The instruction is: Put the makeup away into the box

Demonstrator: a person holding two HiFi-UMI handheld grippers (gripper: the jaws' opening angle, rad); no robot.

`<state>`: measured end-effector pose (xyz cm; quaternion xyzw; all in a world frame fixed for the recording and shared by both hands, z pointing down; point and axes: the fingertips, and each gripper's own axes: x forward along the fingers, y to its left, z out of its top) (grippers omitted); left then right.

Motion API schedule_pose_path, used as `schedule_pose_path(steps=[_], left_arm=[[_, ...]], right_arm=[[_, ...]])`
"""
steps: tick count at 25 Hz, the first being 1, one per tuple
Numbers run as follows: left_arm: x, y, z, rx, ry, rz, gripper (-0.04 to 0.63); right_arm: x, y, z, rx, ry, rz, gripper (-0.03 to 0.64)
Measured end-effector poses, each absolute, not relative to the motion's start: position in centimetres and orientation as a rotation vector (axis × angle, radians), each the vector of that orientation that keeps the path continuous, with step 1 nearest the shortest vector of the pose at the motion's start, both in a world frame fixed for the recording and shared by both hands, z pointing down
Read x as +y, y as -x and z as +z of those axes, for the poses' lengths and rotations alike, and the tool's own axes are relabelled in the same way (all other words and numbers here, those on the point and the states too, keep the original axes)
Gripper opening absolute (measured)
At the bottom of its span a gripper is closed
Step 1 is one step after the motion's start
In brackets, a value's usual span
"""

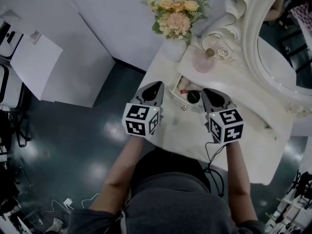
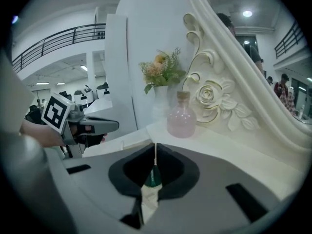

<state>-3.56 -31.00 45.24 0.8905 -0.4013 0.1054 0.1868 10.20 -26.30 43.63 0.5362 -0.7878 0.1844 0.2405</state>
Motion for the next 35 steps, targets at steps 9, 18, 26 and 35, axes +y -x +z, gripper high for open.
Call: schedule_pose_path(steps=[9, 18, 26, 35], left_arm=[[-31.0, 2.9, 44.0, -1.146, -2.544, 0.298, 0.006], [-30.0, 2.0, 42.5, -1.173, -2.557, 0.283, 0.006], [-28.6, 1.6, 41.6, -1.196, -2.567, 0.283, 0.006], [-27.4, 1.5, 40.7, -1.221, -2.579, 0.274, 0.006]], right_arm=[[-25.3, -12.4, 40.5, -2.24, -1.66, 0.471, 0.005], [-23.2, -14.8, 38.0, -2.303, -1.799, 0.409, 0.005], [-21.2, -16.4, 36.9, -2.343, -1.9, 0.381, 0.003], [-19.4, -17.4, 36.0, -2.347, -1.929, 0.318, 0.003]])
